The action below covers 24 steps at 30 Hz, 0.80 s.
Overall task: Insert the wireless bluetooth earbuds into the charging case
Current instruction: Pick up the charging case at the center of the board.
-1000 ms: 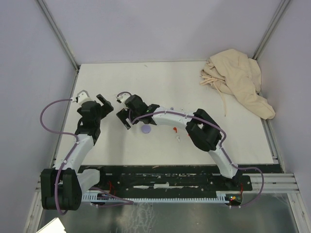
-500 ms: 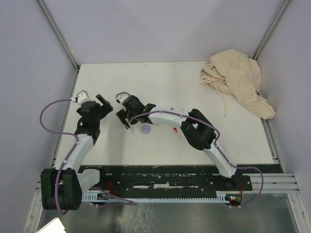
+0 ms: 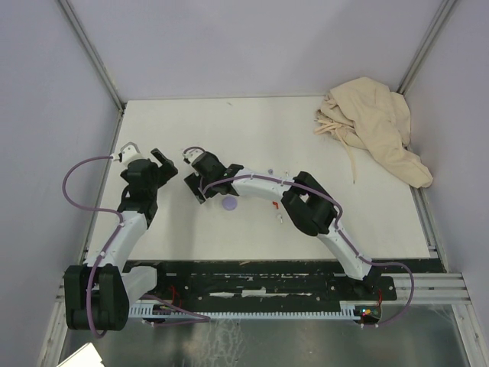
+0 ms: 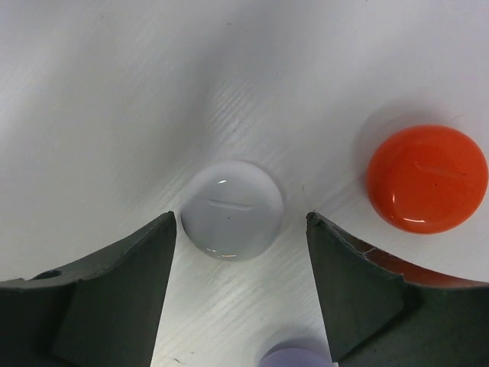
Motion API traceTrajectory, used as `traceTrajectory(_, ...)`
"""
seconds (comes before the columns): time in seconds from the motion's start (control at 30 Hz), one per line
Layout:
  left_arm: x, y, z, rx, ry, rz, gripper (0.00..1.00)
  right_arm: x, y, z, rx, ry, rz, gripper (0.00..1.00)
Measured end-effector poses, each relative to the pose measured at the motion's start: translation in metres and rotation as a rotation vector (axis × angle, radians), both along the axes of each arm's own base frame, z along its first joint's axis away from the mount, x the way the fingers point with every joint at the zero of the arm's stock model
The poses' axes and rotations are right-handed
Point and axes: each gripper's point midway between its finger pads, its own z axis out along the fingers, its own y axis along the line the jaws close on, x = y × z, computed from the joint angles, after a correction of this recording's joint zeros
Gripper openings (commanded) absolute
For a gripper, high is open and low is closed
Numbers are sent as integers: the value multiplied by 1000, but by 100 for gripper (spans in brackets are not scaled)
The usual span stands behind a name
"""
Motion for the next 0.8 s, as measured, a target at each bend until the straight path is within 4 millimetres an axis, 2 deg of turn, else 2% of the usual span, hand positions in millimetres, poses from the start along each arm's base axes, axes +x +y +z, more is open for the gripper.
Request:
traceTrajectory(0.1, 0, 1, -1, 0, 3, 2, 100, 0, 1, 1, 4, 2, 0, 75)
traceTrajectory(0.23, 0, 1, -2, 0, 5, 4, 100, 0, 3, 0, 5, 5, 2, 66)
traceTrajectory(0.37, 0, 1, -2, 0, 5, 4, 100, 1, 5, 0, 7, 5, 2, 63)
traceTrajectory(0.47, 0, 1, -2, 0, 5, 4, 100, 0, 5, -1, 4, 7, 4, 54)
traceTrajectory(0.6, 0, 1, -2, 0, 5, 3, 100, -1, 5, 0, 0, 11, 7, 37)
traceTrajectory(0.7, 0, 1, -2, -1, 4, 1, 100, -2, 6, -1, -2, 7, 13, 32)
traceTrajectory(0.8, 2, -3, -1, -12, 0, -22, 100, -3, 2, 0, 0, -19, 32, 31)
